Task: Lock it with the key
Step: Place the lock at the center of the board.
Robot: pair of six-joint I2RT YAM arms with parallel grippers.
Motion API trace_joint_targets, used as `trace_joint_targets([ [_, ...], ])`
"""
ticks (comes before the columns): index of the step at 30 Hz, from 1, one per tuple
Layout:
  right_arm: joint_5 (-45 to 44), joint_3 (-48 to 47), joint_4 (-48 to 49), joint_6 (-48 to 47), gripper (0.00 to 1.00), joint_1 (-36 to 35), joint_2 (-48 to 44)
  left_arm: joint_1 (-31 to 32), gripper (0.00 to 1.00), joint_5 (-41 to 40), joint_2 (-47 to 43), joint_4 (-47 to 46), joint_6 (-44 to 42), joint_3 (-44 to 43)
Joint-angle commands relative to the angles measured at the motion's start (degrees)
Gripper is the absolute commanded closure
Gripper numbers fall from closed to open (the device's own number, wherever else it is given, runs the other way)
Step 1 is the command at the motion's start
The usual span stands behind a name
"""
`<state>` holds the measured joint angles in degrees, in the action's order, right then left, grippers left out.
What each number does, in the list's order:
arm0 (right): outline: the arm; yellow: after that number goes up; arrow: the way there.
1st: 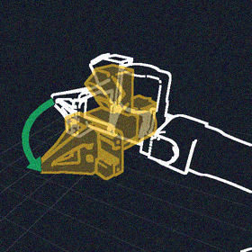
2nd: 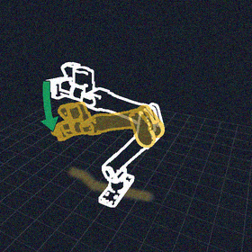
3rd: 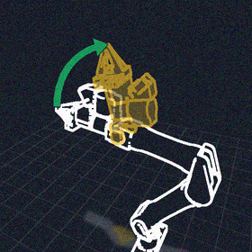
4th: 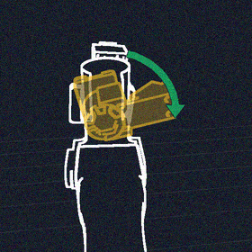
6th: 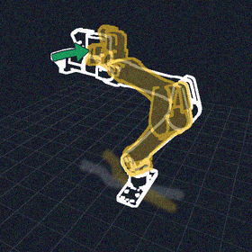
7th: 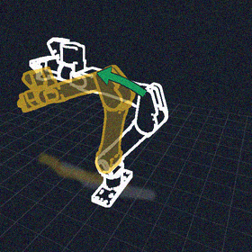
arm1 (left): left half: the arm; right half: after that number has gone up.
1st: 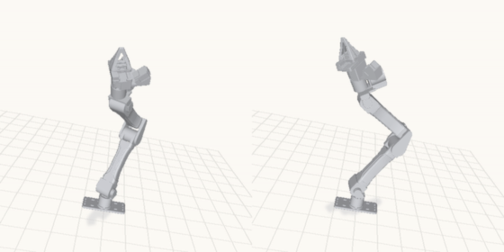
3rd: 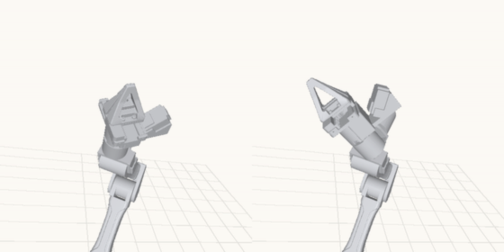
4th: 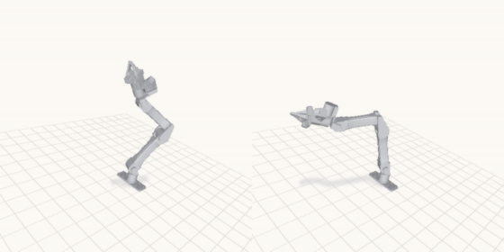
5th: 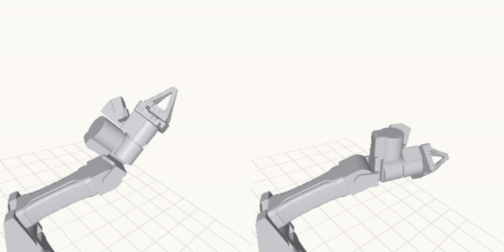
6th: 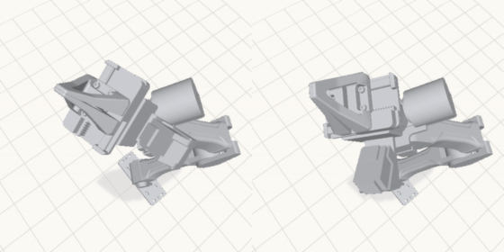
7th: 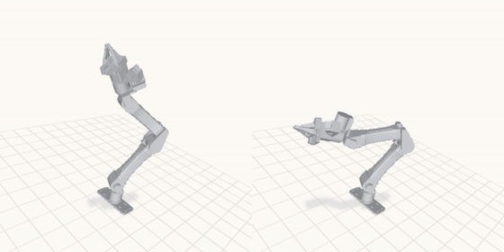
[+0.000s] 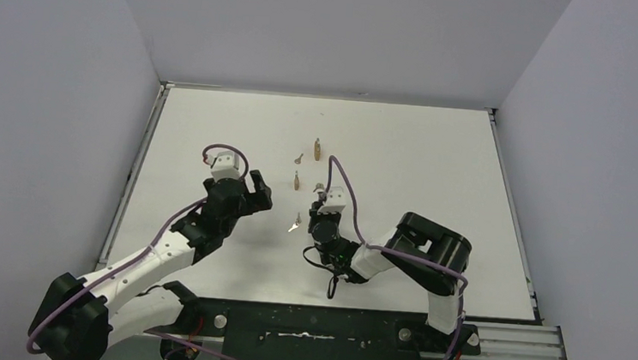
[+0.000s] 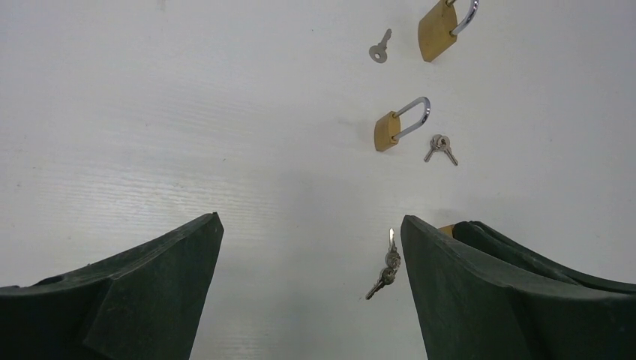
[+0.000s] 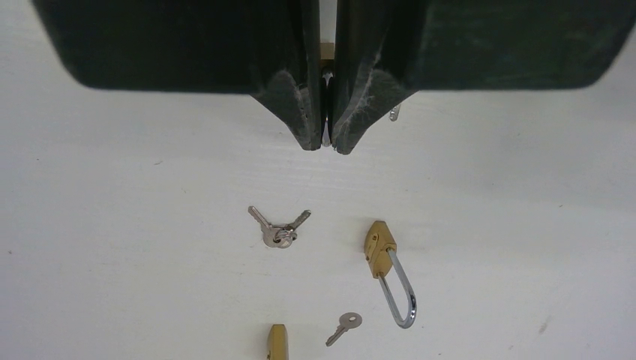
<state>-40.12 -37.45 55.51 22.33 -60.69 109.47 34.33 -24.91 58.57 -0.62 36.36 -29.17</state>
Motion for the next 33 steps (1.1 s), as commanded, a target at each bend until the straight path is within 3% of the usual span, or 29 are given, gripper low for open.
trace_joint_targets([
  [1,-2.89,1.57,-0.13,0.46,1.0,-0.88,0.17,-2.67,0.12,4.11,-2.9,0.53,-2.69,-0.46],
  [4,-3.14,1.54,-0.46,0.57,1.0,-1.21,-0.13,-3.91,0.12,5.84,-3.31,0.54,-2.44,-0.28],
  [11,-3.84,1.74,-0.97,0.39,0.77,-2.02,-0.83,-5.17,0.12,7.79,-4.17,2.4,-2.18,-0.19],
  [15,-3.62,1.63,-1.34,-0.17,0.71,-2.15,-1.56,-5.73,0.12,8.51,-4.91,2.87,-2.26,-0.19],
  [25,-1.85,-1.17,-3.94,-5.3,0.28,-2.1,-6.94,-7.46,0.12,11.28,-7.5,5.08,-3.54,-2.02],
  [33,2.71,-4.48,-9.95,-9.61,0.27,0.62,-18.4,-8.75,0.11,15.02,-10.3,8.66,-8.05,-5.99],
])
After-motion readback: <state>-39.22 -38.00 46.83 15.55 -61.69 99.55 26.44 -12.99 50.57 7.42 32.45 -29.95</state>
